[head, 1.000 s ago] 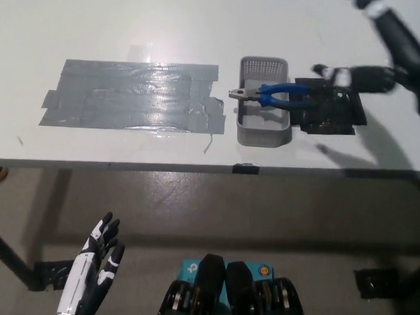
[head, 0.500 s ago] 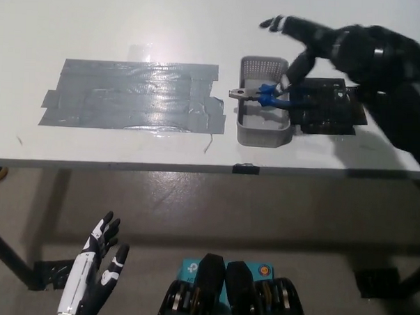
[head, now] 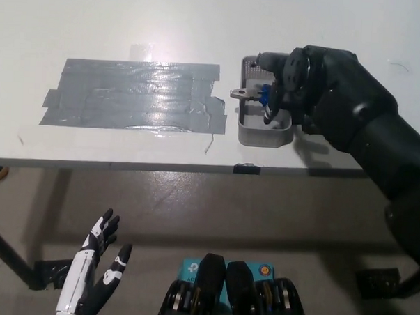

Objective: The robot picks the blue plier placed on top of the container and places it on the grey area of the table

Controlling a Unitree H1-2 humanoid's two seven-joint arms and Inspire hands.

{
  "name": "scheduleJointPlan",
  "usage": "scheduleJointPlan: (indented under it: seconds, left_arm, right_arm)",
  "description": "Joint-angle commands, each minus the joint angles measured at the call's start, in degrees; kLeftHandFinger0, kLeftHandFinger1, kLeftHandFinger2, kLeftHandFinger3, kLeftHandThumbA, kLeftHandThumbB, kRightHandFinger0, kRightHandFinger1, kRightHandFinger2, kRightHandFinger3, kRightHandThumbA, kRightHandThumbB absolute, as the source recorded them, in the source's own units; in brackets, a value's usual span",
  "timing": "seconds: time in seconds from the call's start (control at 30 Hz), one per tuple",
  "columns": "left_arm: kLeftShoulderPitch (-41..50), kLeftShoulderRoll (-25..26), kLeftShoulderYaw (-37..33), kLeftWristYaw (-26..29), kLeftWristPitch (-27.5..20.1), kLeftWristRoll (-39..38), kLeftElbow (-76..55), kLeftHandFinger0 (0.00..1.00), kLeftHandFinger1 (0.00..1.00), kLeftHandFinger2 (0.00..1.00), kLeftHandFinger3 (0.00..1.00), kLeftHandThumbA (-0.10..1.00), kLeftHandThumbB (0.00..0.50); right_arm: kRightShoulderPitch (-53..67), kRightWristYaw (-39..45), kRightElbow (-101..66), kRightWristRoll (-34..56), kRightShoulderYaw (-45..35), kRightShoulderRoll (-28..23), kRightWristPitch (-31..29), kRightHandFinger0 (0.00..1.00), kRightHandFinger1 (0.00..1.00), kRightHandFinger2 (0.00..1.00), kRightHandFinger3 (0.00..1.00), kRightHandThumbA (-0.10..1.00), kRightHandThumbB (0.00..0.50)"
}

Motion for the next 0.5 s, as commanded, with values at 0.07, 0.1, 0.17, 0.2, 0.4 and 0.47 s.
scheduleJointPlan:
  seconds: [0.07,0.1,0.17,0.2,0.4,0.47]
  left_arm:
    - [-0.9,0.7,-0.3,-0.1,-2.7,-0.3,-1.3,1.0,1.0,1.0,1.0,0.83,0.121]
    - [-0.9,0.8,-0.3,-0.1,-2.7,-0.3,-1.3,1.0,1.0,1.0,1.0,0.84,0.122]
    - [-0.9,0.8,-0.5,-0.3,-2.9,-0.5,-1.4,1.0,1.0,1.0,1.0,0.84,0.129]
    - [-1.0,0.9,-0.7,-0.3,-3.3,-0.2,-1.2,1.0,1.0,1.0,1.0,0.85,0.122]
    - [-1.4,0.8,-0.9,-0.1,-3.6,0.0,-0.9,1.0,1.0,1.0,1.0,0.89,0.138]
    - [-1.3,0.9,-0.9,-0.2,-3.4,-0.2,-1.1,1.0,1.0,1.0,1.0,0.89,0.134]
  right_arm:
    - [-3.9,-3.9,1.7,-3.9,-0.5,1.1,-2.6,1.0,1.0,1.0,1.0,1.0,0.362]
    - [-3.8,-4.1,1.9,-4.1,-0.5,1.2,-2.8,1.0,1.0,1.0,1.0,1.0,0.353]
    - [-3.3,-4.3,1.8,-4.3,-0.8,1.1,-2.9,1.0,1.0,1.0,1.0,1.0,0.341]
    - [-3.1,-4.5,2.1,-4.3,-1.0,1.0,-3.3,1.0,1.0,1.0,1.0,0.99,0.337]
    - [-0.8,-5.8,3.3,-3.7,-3.0,1.1,-4.0,1.0,1.0,1.0,1.0,0.96,0.355]
    - [-0.3,-6.0,3.5,-4.3,-2.5,1.2,-4.8,1.0,1.0,1.0,1.0,0.98,0.353]
